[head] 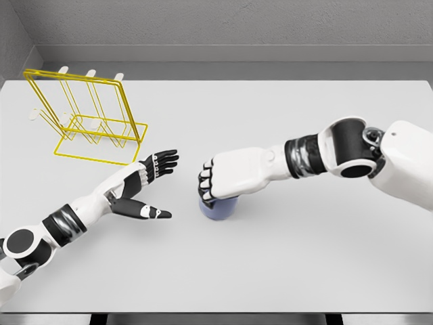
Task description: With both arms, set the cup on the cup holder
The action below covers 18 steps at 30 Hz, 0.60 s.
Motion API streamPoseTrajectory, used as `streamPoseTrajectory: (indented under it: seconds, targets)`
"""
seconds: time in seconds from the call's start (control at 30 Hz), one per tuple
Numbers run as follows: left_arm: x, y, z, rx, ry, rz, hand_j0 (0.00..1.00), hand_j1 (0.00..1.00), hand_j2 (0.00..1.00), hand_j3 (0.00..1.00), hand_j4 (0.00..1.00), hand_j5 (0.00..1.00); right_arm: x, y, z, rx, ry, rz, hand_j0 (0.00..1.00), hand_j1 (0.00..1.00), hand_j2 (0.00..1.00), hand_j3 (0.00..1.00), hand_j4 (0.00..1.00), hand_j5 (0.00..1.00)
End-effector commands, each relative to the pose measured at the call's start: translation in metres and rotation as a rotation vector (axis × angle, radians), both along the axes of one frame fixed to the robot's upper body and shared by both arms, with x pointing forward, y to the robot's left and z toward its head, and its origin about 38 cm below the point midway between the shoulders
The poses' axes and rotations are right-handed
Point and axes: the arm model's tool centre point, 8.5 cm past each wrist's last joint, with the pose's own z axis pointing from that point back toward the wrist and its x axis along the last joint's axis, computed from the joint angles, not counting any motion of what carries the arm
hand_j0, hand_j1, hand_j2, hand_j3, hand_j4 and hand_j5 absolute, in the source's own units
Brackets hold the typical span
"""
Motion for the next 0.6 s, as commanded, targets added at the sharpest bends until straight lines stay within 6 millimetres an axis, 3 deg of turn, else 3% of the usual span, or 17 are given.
streamPoseTrajectory:
  seconds: [0.0,0.1,0.13,0.17,0.57]
  targets:
    - [0.0,0.0,0.0,-0.002,0.001,0.001,1.0,1.0,1.0,1.0,1.0,1.0,-0.004,0.003,-0.004,-0.01,0.006,0.013,0.57,0.57,0.57,0.57,0.57,0.57]
    - [0.0,0.0,0.0,-0.002,0.001,0.001,1.0,1.0,1.0,1.0,1.0,1.0,-0.002,0.001,-0.006,-0.015,0.005,0.006,0.62,0.62,0.62,0.62,0.62,0.62]
    - [0.0,0.0,0.0,-0.001,0.001,0.001,1.0,1.0,1.0,1.0,1.0,1.0,-0.003,-0.001,-0.008,-0.019,0.004,0.003,0.76,0.76,0.76,0.76,0.76,0.76]
    - [0.0,0.0,0.001,-0.001,-0.001,0.002,1.0,1.0,1.0,1.0,1.0,1.0,-0.005,-0.002,-0.012,-0.022,0.017,0.002,1.0,1.0,1.0,1.0,1.0,1.0]
    - [0.0,0.0,0.001,-0.001,-0.001,0.002,1.0,1.0,1.0,1.0,1.0,1.0,0.001,-0.009,-0.002,-0.011,-0.008,-0.02,1.0,1.0,1.0,1.0,1.0,1.0]
